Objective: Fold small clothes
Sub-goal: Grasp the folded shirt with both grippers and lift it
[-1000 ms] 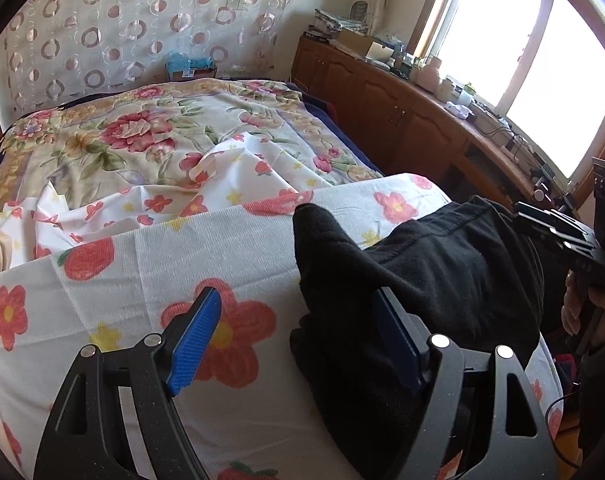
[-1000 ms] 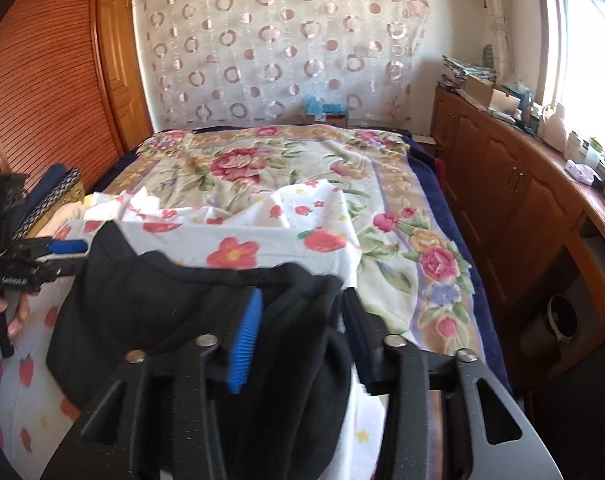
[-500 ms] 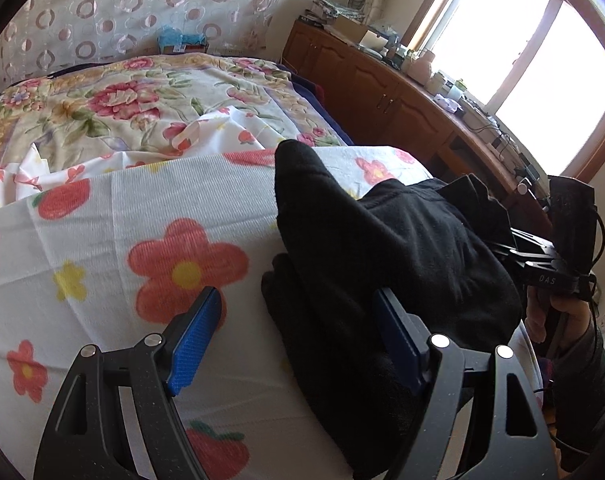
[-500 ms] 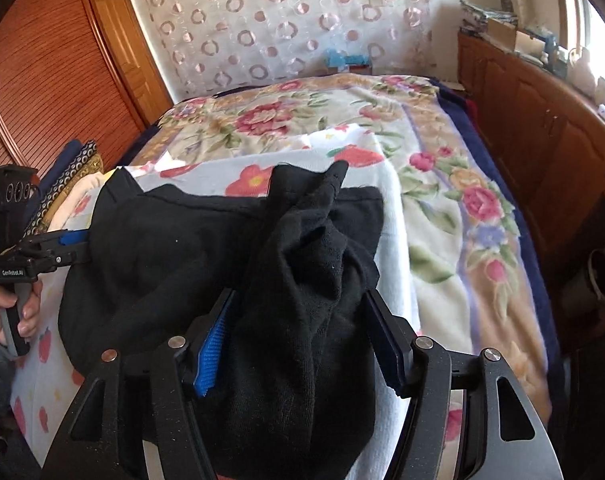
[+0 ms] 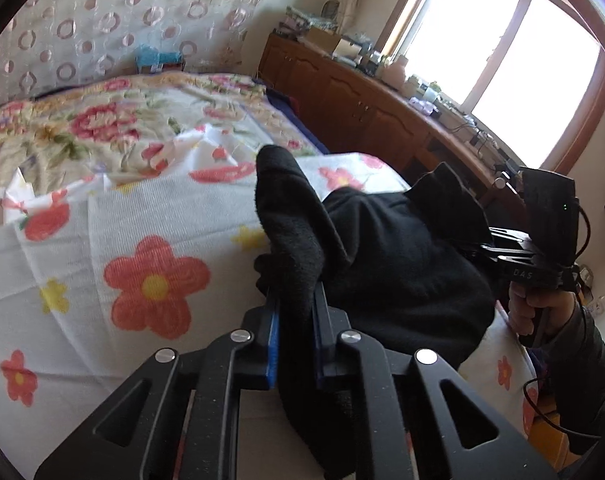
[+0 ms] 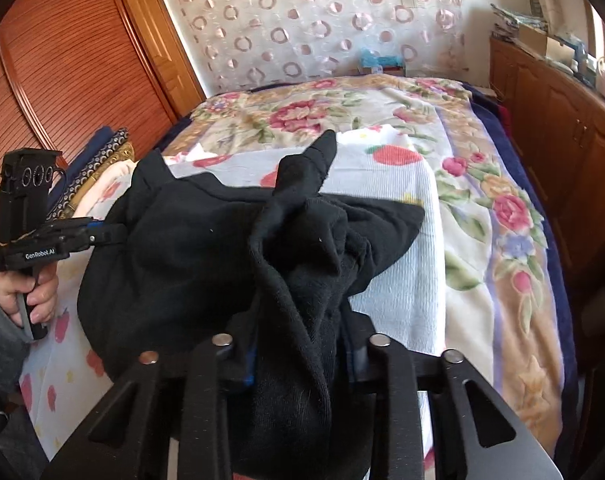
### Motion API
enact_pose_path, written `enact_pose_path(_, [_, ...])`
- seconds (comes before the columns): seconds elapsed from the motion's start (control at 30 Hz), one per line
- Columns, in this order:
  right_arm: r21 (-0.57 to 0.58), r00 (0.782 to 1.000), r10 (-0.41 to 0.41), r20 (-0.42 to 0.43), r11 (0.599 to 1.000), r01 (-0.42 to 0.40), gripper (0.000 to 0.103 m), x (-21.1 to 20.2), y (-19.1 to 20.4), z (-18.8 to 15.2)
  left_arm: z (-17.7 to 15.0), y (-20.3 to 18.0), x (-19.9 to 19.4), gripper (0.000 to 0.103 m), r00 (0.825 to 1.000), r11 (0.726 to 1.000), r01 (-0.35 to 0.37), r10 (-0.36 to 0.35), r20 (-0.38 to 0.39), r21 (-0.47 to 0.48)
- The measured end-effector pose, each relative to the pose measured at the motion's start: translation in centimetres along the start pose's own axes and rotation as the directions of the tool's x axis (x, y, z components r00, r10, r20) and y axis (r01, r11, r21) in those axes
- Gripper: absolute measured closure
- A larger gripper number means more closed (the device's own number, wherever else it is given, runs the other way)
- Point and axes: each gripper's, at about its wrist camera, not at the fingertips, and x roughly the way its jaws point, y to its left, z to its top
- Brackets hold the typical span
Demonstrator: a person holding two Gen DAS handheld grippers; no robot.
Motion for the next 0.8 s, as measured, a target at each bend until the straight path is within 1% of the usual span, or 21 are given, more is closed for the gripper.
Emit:
enact_pose_path(0.1, [-0.028, 0.997, -0.027, 0.074, 0.999, 0.029, 0.077, -1.4, 1.0, 0.0, 0.1, -1.2, -2.1, 0.091, 0.999, 1.0, -0.005, 0.003, 0.049, 0.031])
enact_pose_path(0.17, [-0.047, 0.993, -0.035, 0.115, 0.998, 0.041, 0.078, -2.2, 1.9, 0.3, 0.2, -1.7, -4.1, 0.091, 0.995, 0.999, -0.022, 0.018, 0.098, 0.042])
enact_pose_path(0.23, [-0.07, 0.987, -0.033, 0.159, 0.997, 0.045, 0.078, -3.0, 3.1, 0.6, 0.3, -1.8, -5.7, 0.091, 0.99, 0.998, -0.043, 0.036, 0.139, 0.047])
enact_pose_path(0.33, [-0.103, 0.98, -0.007, 0.199, 0.994, 0.028, 0.078, -3.7, 4.6, 1.5, 0.5, -1.5, -8.6, 0.091, 0.978, 0.995, -0.082, 0.069, 0.199, 0.057])
enact_pose_path(0.5, [-0.156, 0.972, 0.051, 0.228, 0.988, -0.016, 0.078, -2.9, 7.3, 3.3, 0.4, -0.1, -13.2, 0.091, 0.952, 0.986, -0.161, 0.142, 0.27, 0.049])
enact_pose_path(0.63, [-0.212, 0.967, 0.097, 0.234, 0.976, -0.046, 0.078, -1.5, 9.9, 4.8, -0.1, 1.6, -15.7, 0.091, 0.932, 0.975, -0.22, 0.204, 0.299, 0.021])
enact_pose_path(0.8, [-0.29, 0.963, 0.149, 0.225, 0.954, -0.08, 0.078, 1.0, 13.3, 7.8, -0.9, 4.6, -19.1, 0.091, 0.899, 0.959, -0.283, 0.278, 0.339, -0.036])
